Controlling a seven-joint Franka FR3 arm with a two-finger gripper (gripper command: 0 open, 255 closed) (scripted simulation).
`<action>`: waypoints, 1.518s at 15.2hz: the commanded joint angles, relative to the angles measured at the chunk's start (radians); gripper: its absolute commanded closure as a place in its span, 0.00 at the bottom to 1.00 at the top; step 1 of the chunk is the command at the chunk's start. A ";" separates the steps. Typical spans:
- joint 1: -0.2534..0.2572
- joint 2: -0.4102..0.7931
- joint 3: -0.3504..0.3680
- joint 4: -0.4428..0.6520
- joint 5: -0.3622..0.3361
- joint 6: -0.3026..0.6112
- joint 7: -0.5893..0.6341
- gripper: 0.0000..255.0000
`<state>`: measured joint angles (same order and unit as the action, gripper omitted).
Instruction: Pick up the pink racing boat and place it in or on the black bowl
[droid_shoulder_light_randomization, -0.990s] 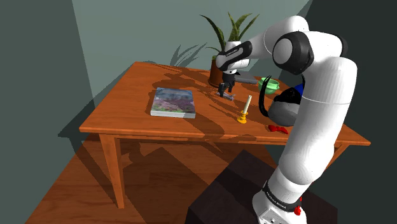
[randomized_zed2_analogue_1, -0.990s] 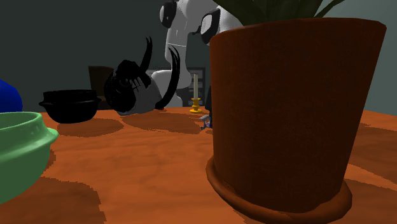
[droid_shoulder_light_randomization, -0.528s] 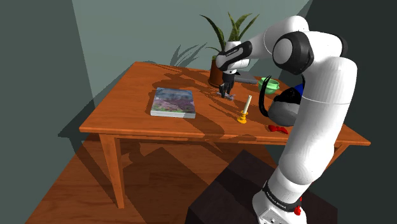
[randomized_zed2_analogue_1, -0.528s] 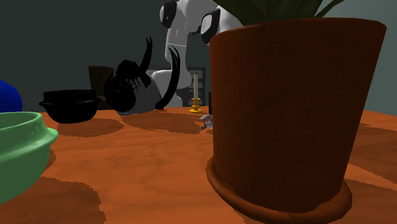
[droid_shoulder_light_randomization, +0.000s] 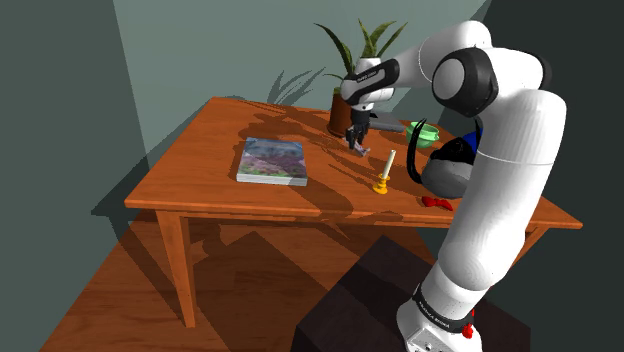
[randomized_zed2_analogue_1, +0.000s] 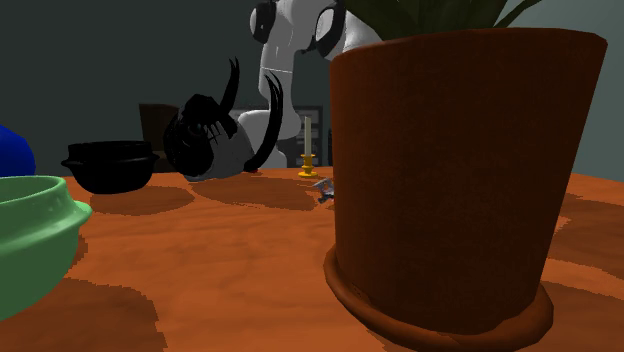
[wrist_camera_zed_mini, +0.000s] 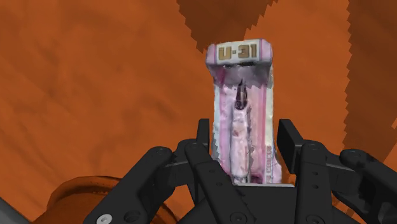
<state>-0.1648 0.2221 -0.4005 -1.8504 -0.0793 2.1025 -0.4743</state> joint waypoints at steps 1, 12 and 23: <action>0.000 -0.008 -0.001 0.017 -0.002 -0.024 -0.002 1.00; 0.004 -0.043 -0.004 0.122 -0.011 -0.162 -0.011 1.00; 0.003 -0.051 -0.005 0.260 -0.010 -0.306 -0.027 1.00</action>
<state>-0.1627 0.1727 -0.4063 -1.6031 -0.0886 1.8109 -0.5014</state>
